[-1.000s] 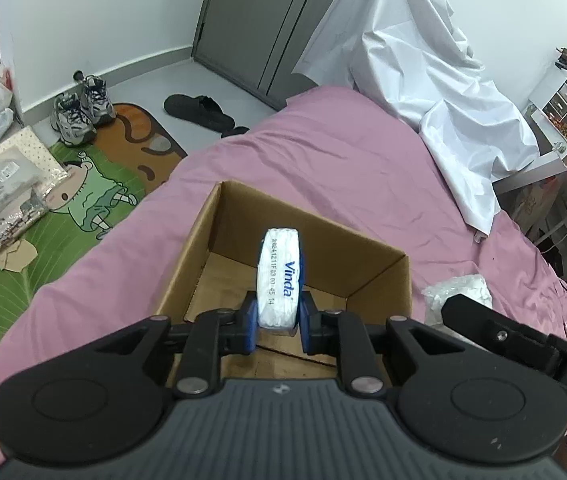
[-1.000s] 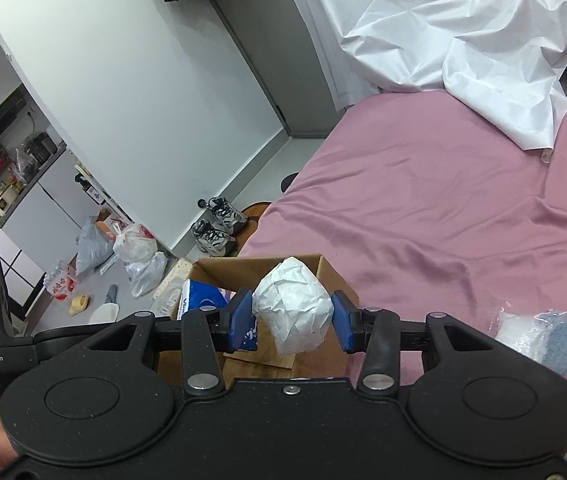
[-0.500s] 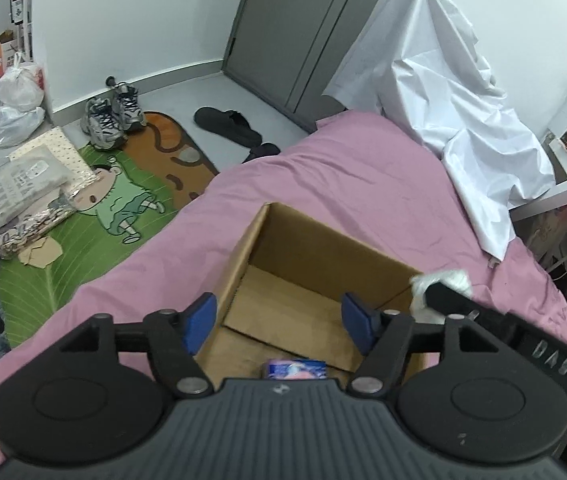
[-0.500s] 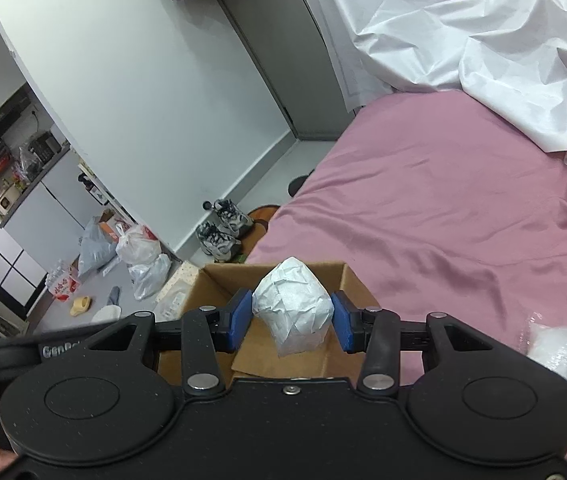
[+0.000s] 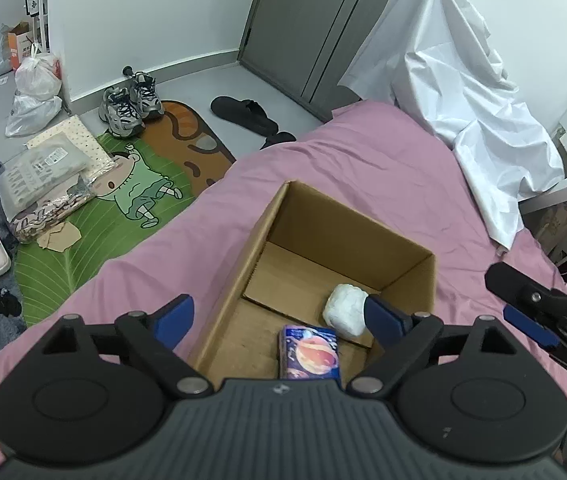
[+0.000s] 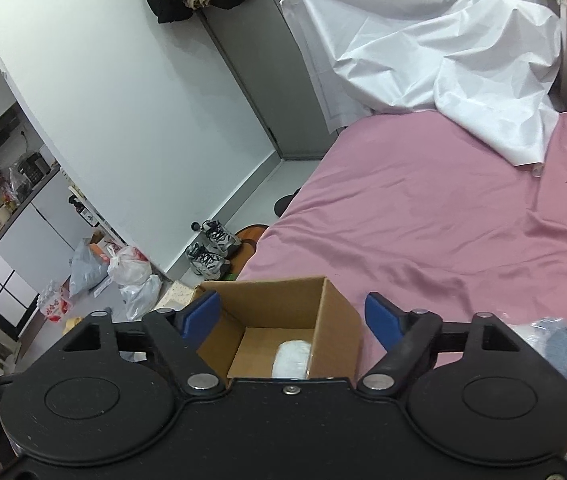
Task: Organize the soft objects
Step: 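Open the left tool dropping the tissue pack while the right tool releases the bundle into the box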
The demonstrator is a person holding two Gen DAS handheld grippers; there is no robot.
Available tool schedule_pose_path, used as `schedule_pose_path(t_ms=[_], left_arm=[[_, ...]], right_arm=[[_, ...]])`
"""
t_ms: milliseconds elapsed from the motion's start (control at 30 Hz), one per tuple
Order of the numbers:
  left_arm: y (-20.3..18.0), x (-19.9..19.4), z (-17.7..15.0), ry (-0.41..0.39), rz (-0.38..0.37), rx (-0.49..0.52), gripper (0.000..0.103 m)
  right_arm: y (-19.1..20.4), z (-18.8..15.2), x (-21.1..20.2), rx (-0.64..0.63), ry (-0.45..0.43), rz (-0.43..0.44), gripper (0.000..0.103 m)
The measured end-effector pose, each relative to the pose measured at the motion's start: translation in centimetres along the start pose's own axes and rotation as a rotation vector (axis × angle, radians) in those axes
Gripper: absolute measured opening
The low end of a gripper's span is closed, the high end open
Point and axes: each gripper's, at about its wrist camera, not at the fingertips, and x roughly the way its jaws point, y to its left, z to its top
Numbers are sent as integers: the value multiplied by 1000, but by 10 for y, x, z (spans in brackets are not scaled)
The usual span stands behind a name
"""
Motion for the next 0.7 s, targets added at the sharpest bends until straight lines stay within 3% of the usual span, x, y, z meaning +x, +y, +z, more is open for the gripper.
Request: schedule_pose_path(t_ms=[167,700], left_arm=[[-8,-13,-5,-18,-18,-9,103],[-40,-52,-22,-54,-8,35,103]], right_arm=[[-3,0,-22,-4,-14,-1,92],[-13,-1,-78,-61,7,-47,103]])
